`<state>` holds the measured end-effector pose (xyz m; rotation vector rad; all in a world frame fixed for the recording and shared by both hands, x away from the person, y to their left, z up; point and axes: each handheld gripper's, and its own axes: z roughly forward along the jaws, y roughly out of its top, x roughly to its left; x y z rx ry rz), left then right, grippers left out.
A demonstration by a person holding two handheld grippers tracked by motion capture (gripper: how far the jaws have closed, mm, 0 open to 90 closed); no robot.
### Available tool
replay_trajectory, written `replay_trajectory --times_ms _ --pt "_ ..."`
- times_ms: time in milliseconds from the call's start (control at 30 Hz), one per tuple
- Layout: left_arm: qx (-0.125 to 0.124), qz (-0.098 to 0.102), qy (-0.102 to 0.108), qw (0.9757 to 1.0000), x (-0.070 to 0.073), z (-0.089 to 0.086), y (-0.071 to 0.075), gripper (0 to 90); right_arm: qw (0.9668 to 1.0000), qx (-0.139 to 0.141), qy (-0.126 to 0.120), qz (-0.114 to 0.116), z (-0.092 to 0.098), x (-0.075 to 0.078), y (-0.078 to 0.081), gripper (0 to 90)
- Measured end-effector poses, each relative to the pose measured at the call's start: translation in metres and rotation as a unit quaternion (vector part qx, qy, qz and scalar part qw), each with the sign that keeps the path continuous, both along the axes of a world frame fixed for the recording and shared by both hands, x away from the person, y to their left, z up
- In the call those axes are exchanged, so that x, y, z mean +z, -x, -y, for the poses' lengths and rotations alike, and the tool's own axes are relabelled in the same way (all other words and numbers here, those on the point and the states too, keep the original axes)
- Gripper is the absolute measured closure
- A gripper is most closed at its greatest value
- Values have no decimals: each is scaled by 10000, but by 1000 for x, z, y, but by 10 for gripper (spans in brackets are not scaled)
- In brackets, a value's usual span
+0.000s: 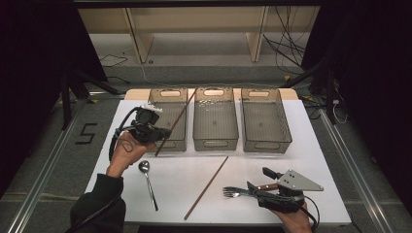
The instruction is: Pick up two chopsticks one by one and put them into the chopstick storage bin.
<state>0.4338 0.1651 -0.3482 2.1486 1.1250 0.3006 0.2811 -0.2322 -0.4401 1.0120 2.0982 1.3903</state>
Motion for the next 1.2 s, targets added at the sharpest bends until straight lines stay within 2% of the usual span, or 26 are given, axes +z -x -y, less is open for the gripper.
replay_trajectory --times_ms 300,433,600,833,1200 --pt "279 82 198 9994 -1 -10 -26 843 10000 -5 5 1 0 0 0 287" --pt "435 58 186 9989 -4 -13 -37 843 10000 -12 1 -19 1 0 0 287" --pt "547 74 233 9982 -7 -19 -46 843 10000 -14 -2 -13 1 0 0 287" --pt "803 30 361 9961 -12 -31 -59 842 10000 -14 -6 -16 1 0 0 287" --pt "931 -9 171 9955 -22 -36 -67 842 10000 -9 -19 -26 1 0 0 287"
